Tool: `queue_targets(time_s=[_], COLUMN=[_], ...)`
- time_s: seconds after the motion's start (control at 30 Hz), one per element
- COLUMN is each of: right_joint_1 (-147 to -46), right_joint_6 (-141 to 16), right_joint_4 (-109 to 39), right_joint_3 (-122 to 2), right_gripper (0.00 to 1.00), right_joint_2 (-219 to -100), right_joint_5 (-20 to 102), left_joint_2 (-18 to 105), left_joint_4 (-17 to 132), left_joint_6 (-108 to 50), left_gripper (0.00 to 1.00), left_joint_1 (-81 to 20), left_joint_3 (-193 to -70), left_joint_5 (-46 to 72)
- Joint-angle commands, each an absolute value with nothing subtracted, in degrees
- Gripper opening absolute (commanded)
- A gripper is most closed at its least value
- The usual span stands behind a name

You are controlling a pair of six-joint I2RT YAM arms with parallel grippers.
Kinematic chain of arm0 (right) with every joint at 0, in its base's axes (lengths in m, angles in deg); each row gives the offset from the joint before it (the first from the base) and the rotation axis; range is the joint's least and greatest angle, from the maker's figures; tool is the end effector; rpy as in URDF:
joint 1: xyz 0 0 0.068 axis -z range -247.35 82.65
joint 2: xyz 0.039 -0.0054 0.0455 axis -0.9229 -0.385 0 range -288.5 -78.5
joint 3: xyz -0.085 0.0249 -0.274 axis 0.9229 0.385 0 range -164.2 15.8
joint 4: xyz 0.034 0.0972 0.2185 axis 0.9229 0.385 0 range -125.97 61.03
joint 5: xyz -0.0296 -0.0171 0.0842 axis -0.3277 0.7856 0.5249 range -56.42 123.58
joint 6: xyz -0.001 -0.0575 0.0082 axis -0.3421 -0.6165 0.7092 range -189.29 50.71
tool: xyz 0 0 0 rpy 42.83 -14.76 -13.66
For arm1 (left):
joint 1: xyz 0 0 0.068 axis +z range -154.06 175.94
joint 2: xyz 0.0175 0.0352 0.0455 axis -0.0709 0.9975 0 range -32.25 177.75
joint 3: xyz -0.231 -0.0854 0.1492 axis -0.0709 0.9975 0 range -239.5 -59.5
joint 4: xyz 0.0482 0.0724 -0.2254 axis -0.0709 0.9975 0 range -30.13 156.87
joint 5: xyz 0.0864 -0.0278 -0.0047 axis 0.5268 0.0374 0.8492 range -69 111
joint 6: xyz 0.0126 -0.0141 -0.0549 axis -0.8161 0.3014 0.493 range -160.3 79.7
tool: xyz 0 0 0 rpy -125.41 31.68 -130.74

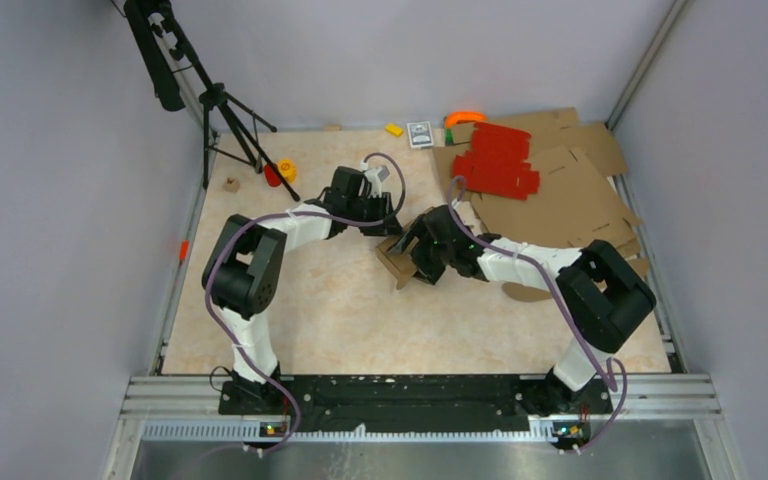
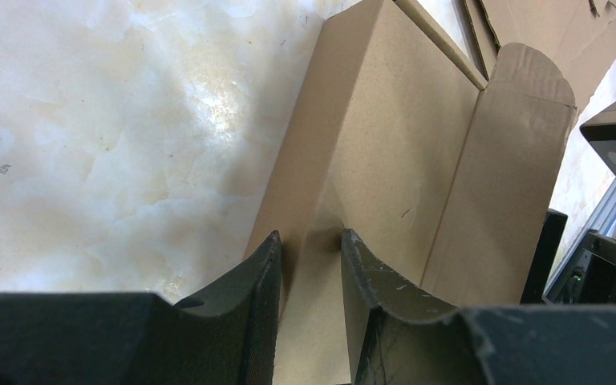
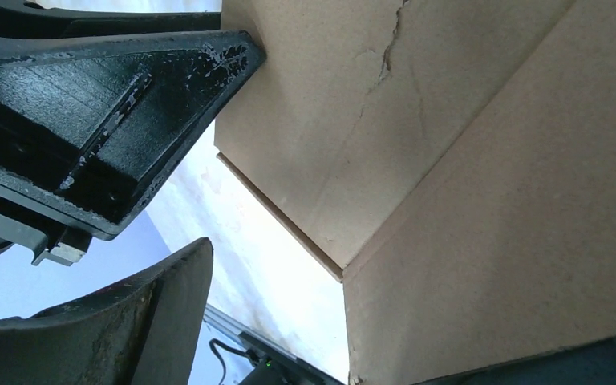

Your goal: Fold the paper box

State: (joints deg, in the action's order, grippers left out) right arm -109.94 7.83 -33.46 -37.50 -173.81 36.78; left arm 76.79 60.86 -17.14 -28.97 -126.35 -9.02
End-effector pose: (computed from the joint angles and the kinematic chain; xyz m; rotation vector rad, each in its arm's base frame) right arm 0.2448 0.2280 0.2058 0.7475 2.5078 0.9854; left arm 0.3517 -0.1863 0.1968 0.3163 2.4042 -1.0146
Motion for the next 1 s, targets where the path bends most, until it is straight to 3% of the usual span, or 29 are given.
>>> queue_targets(time_s=[0.0,0.2,0.47,0.8,0.97], right_joint_1=[-110.26,-108.41,-99.21,-92.90,-90.44], right_joint_6=[7.89,2.21,-9.54,-28.12,-37.82], right_joint_4=[-35.39,-29.62,-26.19,-25.03,-22.48], right_joint_3=[-37.42,-37.70,-36.14,-33.27,-31.66], right_gripper=[0.77,0.81,0.95,0.96,0.95], right_joint_2=[-172.66,-169.86,-166.77,-159.57,-153.65], right_joint_5=[38.09,34.94,36.19,37.21,34.31], left_joint_2=[78.68,78.89,79.38,79.04,77.78], left_joint_4=[63.11,64.43,65.35,63.61,62.92], left_joint_6=[-15.95,-17.85,-19.50,-19.77,-20.18], left_gripper=[0.34,0.34,0.34,0.38,0.44], left_joint_1=[-30.20,-30.13,-30.18,-30.23,-30.19], left_joint_3=[-125.22,-126.01,-126.87,-126.35,-125.58], left_joint_5=[-11.46,-10.78,-10.73,-11.88,-11.07])
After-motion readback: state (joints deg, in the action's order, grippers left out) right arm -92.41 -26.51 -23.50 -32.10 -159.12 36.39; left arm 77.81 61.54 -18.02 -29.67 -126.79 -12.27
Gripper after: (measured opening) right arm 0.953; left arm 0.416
